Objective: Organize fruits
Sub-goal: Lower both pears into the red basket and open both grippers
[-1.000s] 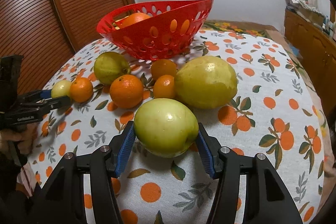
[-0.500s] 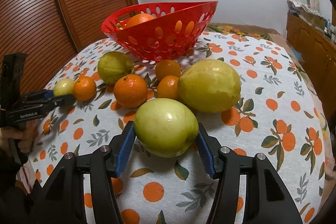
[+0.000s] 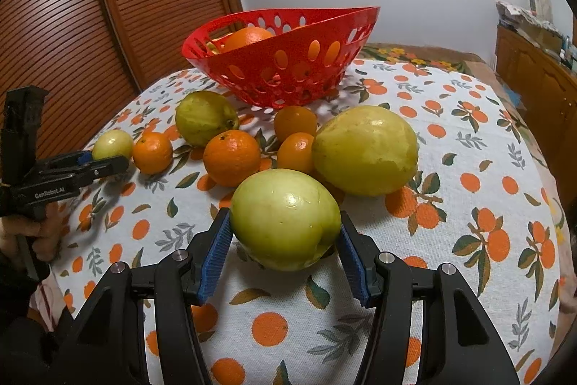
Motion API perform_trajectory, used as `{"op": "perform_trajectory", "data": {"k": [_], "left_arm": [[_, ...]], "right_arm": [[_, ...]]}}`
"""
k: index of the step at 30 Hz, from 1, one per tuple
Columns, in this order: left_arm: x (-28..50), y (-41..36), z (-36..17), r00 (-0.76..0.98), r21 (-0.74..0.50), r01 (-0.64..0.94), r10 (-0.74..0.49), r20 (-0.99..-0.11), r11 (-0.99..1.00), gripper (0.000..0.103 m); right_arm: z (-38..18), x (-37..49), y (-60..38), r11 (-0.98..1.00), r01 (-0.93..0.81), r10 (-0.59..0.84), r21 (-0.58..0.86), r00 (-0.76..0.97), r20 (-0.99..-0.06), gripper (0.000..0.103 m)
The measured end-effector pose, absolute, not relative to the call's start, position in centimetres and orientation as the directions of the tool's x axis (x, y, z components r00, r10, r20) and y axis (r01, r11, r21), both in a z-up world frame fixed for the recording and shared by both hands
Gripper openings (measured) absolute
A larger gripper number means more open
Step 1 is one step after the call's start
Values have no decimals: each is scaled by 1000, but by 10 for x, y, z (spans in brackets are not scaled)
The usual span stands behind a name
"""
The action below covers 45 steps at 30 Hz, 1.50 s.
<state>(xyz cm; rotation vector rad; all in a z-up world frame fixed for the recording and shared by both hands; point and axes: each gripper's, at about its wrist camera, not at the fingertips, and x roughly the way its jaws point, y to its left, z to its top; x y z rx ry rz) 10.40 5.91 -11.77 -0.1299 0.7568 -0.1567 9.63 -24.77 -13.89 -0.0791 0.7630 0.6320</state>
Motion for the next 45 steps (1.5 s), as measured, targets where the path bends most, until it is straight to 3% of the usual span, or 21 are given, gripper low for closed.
{"op": "perform_trajectory", "data": {"k": [20,45], "left_arm": [[124,16,-33,798,-111,221,-245,-551,969,48],[194,-22,-27,769,-72,248,-242,-591,966,48]], "right_arm": [[-89,95,-245,804,-588,499,84,593,-632,58],[-28,148,-241,803,-594,493,37,629,-602,58]]}}
